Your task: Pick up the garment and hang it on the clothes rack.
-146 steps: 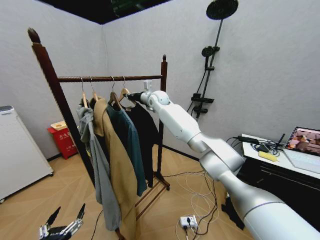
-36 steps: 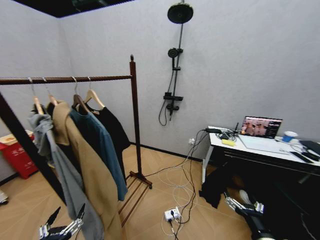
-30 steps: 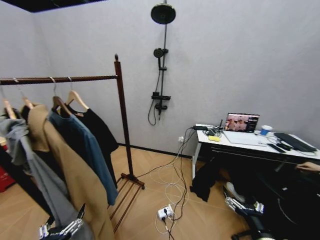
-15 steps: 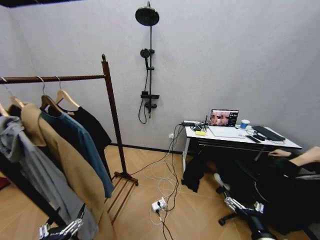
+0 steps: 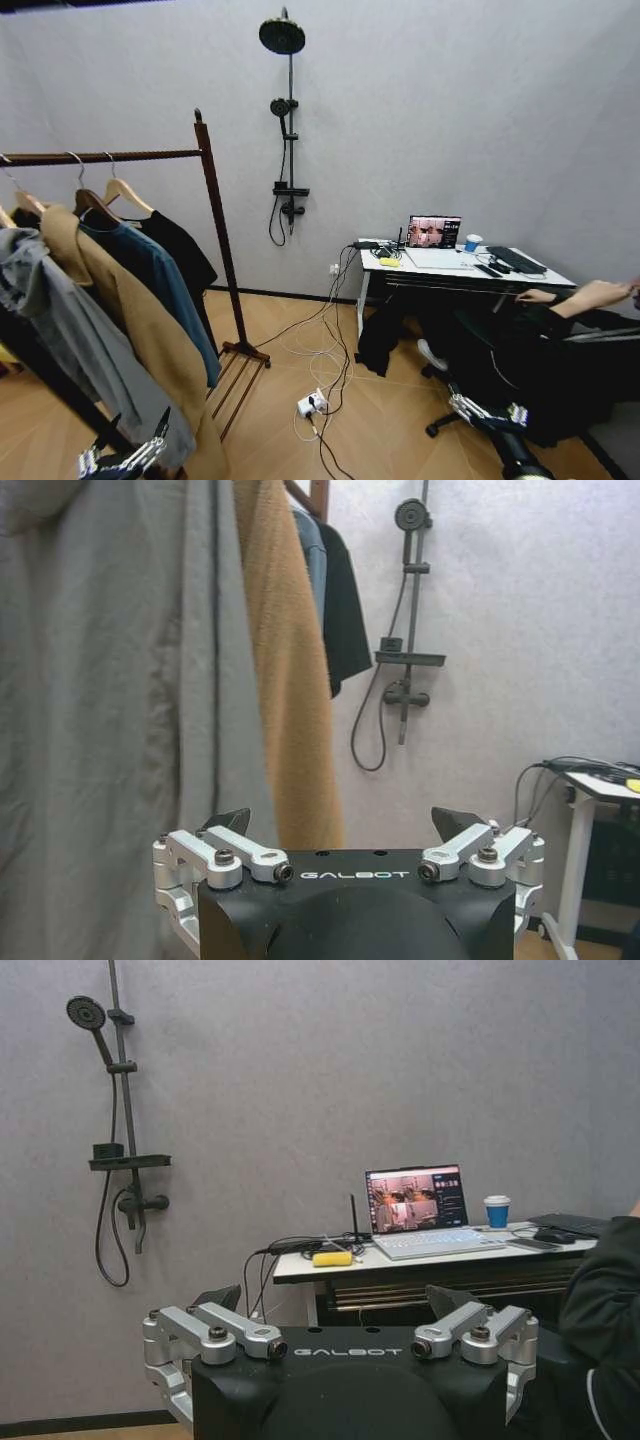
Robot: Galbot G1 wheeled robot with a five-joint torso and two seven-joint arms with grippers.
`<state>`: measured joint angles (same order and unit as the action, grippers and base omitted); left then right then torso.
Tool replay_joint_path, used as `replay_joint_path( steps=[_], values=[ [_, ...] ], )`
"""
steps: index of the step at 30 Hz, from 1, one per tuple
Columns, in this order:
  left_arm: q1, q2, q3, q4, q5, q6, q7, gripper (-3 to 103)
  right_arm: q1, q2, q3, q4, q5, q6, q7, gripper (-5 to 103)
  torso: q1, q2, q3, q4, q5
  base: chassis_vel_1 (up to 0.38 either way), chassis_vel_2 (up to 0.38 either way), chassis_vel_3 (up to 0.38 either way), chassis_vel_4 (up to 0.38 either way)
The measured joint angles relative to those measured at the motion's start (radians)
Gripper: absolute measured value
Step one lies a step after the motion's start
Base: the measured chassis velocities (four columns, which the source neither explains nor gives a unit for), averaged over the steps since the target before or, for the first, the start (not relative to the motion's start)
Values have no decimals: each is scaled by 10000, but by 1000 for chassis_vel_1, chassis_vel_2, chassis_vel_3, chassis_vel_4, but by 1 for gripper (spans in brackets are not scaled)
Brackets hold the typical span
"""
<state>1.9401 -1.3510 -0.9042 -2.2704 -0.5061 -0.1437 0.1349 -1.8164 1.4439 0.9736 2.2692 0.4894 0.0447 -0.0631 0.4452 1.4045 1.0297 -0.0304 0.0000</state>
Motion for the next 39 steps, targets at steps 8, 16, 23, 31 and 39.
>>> replay_joint_path(
  steps=[8,16,23,31,39],
  values=[
    [0,0,0,0,0,0,0,100,-2,0,0,0,0,0,0,100,-5,2,-2,0,1,-63,-100,-89,-61],
    [0,0,0,0,0,0,1,100,-3,0,1,0,0,0,0,100,-4,2,-2,-4,1,-104,-101,-98,-107],
    [0,0,0,0,0,0,1,100,-3,0,0,0,0,0,0,100,-4,2,-2,1,-1,-16,-15,-9,-14],
    [0,0,0,0,0,0,1,100,-2,0,0,0,0,0,0,100,-2,1,-1,0,-1,20,-26,-35,25],
    [0,0,0,0,0,0,-3,100,-2,0,0,0,0,0,-1,100,-7,3,-3,0,0,154,-154,-150,152]
  ],
)
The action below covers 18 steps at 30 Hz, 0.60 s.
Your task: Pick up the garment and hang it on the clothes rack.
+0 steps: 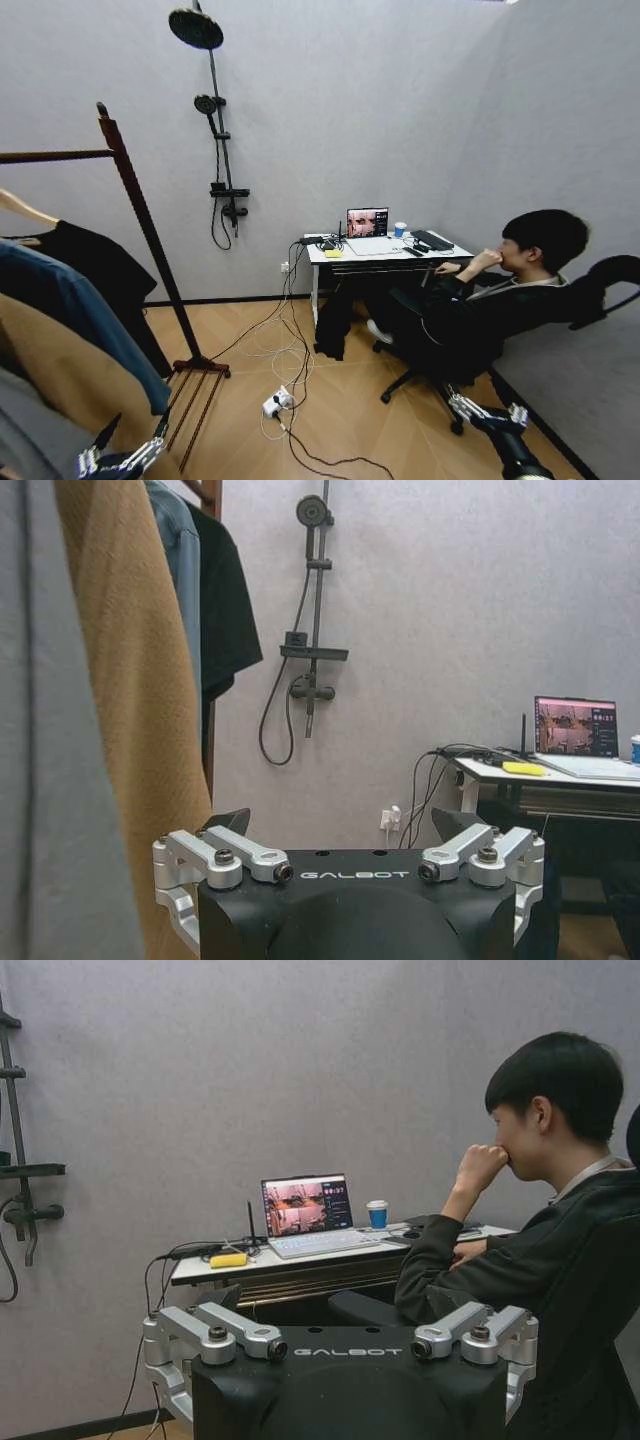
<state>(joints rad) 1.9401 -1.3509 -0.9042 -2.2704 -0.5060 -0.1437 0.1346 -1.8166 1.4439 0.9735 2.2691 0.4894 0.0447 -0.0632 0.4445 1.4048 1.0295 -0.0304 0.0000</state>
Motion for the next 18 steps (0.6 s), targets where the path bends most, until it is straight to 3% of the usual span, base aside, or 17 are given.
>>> replay_joint_path(
  steps=[9,12,16,18],
  values=[
    [0,0,0,-1,0,0,4,100,1,-1,0,0,0,0,0,100,0,0,1,-1,8,257,-252,-255,251],
    [0,0,0,0,0,0,4,100,1,-1,0,-1,0,0,0,100,0,1,0,-1,-5,305,-320,-317,307],
    [0,0,0,-1,0,0,3,100,1,0,-1,-1,0,0,0,100,1,-1,1,0,13,353,-315,-370,354],
    [0,0,0,0,-1,0,-1,100,-1,1,0,-1,0,1,0,100,-1,1,-1,-1,-8,352,-376,-355,358]
  ],
)
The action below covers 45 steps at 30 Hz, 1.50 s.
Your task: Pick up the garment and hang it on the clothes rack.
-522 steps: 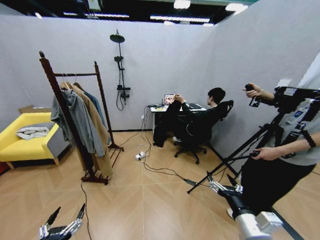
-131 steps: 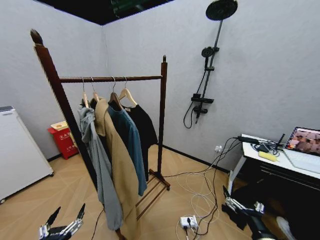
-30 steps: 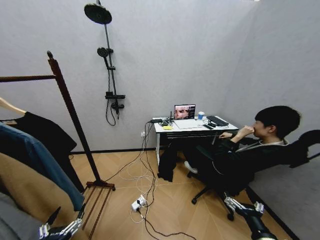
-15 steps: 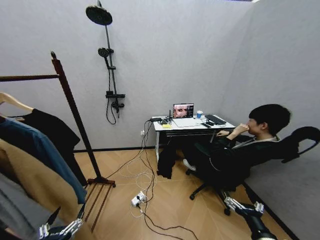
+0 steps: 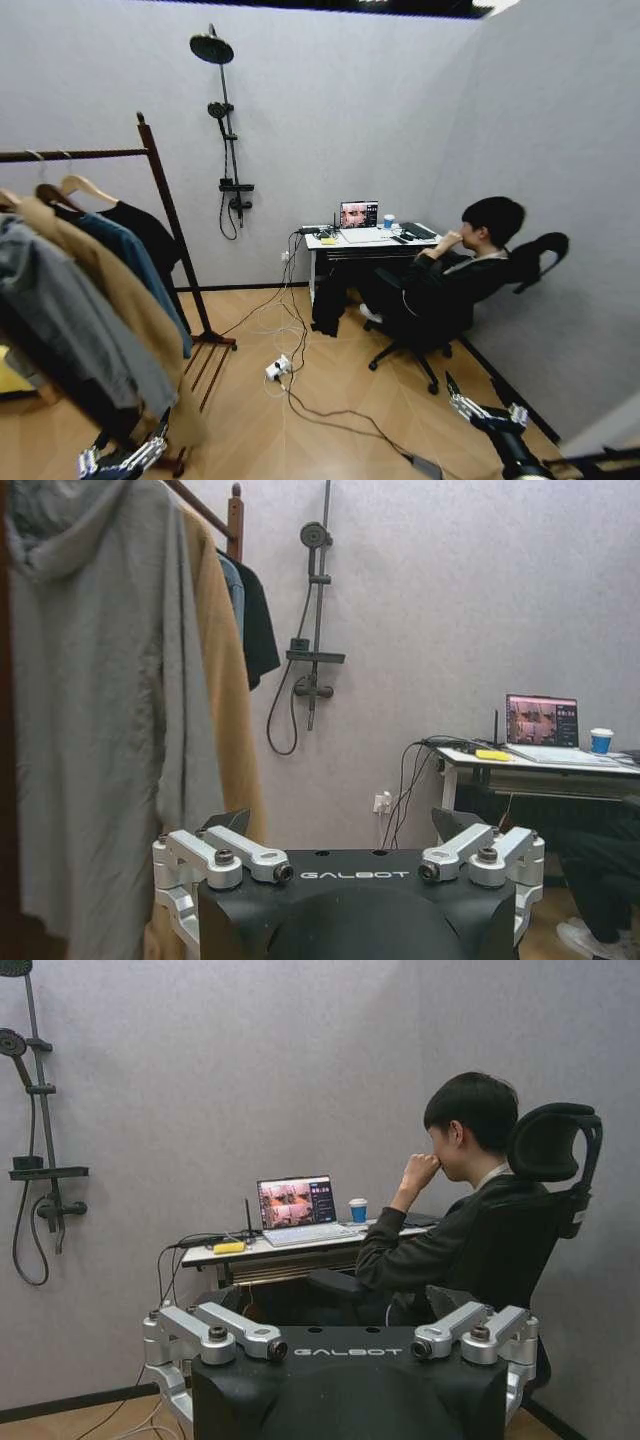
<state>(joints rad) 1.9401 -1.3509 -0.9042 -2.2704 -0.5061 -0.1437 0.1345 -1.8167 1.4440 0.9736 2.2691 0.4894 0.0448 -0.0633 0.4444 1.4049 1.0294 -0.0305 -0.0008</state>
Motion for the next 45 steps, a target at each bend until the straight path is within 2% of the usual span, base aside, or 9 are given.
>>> replay_joint_path(
  steps=[9,12,15,19,20,23,25,30,45],
  values=[
    [1,-1,0,0,1,0,4,100,1,-1,1,1,0,0,1,100,3,0,2,1,18,371,-357,-361,356],
    [1,0,0,1,0,0,-1,100,0,0,0,2,0,0,0,100,4,0,1,1,-3,345,-358,-346,354],
    [1,0,0,-1,0,0,0,100,0,-1,0,2,0,-1,0,100,5,-1,2,1,20,330,-336,-339,342],
    [1,0,0,0,0,0,3,100,1,0,1,2,0,0,0,100,5,-1,1,0,0,356,-357,-347,347],
    [1,0,-1,-1,1,0,1,100,0,0,0,1,0,0,0,100,4,-1,2,0,22,355,-349,-352,350],
    [1,0,0,0,1,0,2,100,1,-1,0,3,0,0,0,100,8,-3,3,0,-6,350,-372,-349,359],
    [1,0,0,0,0,0,4,100,0,-1,0,1,0,-1,0,100,3,0,0,0,23,360,-343,-351,350],
    [1,0,0,0,0,0,3,100,-1,0,1,2,0,0,0,100,-3,4,-1,0,5,281,-285,-310,287],
    [1,0,0,0,0,0,4,100,5,-1,0,2,0,0,0,100,15,-8,6,0,7,-5,-4,-15,4]
  ],
)
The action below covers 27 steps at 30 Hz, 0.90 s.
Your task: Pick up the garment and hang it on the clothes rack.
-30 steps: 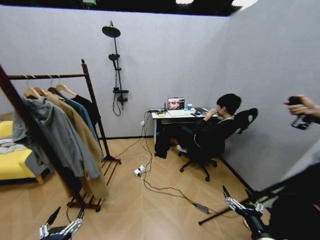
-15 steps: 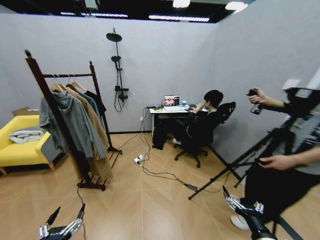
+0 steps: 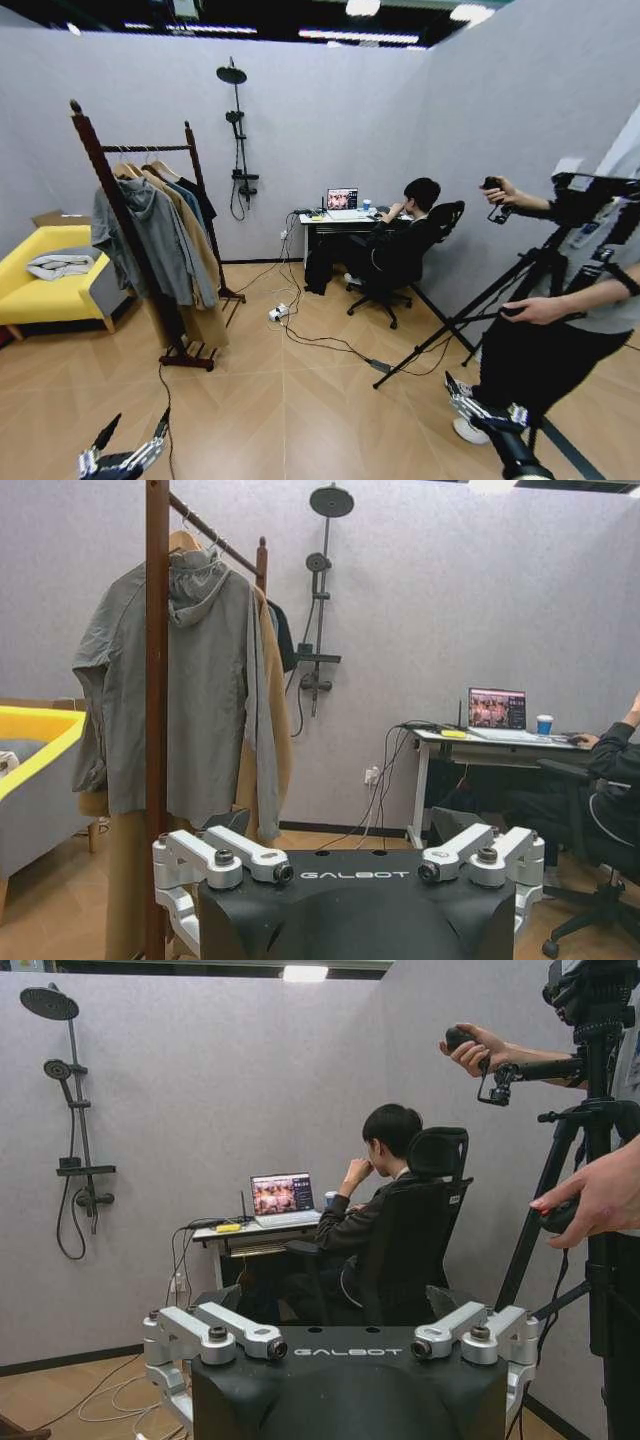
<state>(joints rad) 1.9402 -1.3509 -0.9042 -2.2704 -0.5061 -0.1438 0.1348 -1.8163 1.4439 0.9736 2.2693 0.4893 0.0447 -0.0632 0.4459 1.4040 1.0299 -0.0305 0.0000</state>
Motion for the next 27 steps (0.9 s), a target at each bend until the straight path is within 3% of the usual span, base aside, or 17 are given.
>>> replay_joint_path(
  steps=[27],
  values=[
    [0,0,0,0,0,0,0,100,-4,0,0,0,0,0,0,100,-12,8,-5,0,0,0,0,0,0]
  ],
)
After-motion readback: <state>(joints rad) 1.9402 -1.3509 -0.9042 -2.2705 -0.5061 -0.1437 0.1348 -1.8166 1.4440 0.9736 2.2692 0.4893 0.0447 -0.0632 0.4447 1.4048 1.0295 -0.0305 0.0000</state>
